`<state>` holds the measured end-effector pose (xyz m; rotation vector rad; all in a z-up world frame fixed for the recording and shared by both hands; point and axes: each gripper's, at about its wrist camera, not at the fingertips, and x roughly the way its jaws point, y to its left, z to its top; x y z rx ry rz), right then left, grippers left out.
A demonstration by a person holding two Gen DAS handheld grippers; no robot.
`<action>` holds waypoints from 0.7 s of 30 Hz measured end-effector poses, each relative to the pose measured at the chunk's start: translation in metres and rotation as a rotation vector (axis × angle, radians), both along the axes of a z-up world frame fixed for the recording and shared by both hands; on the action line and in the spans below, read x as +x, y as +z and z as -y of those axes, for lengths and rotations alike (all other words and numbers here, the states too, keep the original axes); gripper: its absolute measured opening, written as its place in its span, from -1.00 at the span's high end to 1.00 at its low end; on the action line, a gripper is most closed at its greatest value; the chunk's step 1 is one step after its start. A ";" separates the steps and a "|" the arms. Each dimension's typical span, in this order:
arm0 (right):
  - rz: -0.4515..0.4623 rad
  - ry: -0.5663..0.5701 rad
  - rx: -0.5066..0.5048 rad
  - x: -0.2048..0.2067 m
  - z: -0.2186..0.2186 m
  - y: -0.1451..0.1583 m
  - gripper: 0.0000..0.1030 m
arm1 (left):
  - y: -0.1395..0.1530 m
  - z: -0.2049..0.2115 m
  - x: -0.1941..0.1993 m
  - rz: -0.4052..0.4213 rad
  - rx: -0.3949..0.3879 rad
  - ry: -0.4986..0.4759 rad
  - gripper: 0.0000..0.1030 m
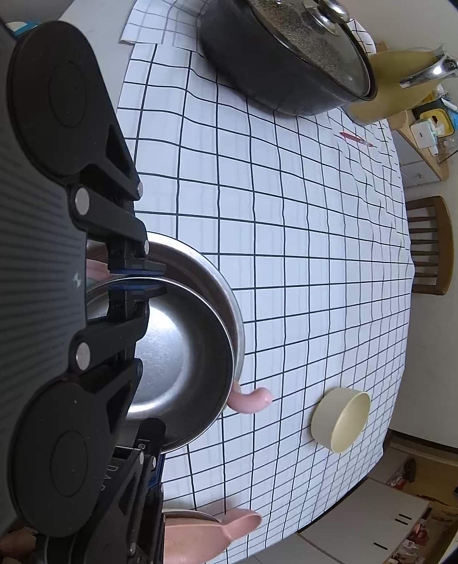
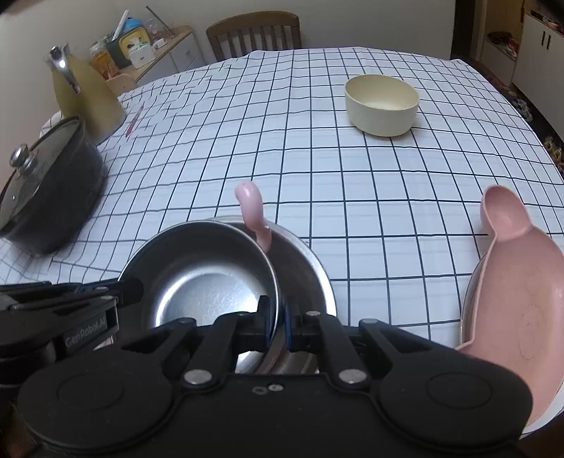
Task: Organize plates and bowls
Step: 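Lower the pink-handled pot into the steel bowl and open both grippers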
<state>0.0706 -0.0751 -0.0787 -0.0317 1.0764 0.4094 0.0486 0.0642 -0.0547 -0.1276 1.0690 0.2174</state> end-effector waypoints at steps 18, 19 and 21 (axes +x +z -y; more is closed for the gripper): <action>-0.048 0.010 -0.004 0.006 -0.003 -0.014 0.88 | -0.013 -0.004 0.002 -0.031 -0.007 -0.006 0.91; -0.046 0.011 -0.004 0.006 -0.003 -0.014 0.87 | -0.013 -0.005 0.002 -0.034 -0.013 -0.004 0.91; -0.052 0.006 0.001 0.006 -0.002 -0.014 0.86 | -0.013 -0.006 0.003 -0.037 -0.023 -0.004 0.91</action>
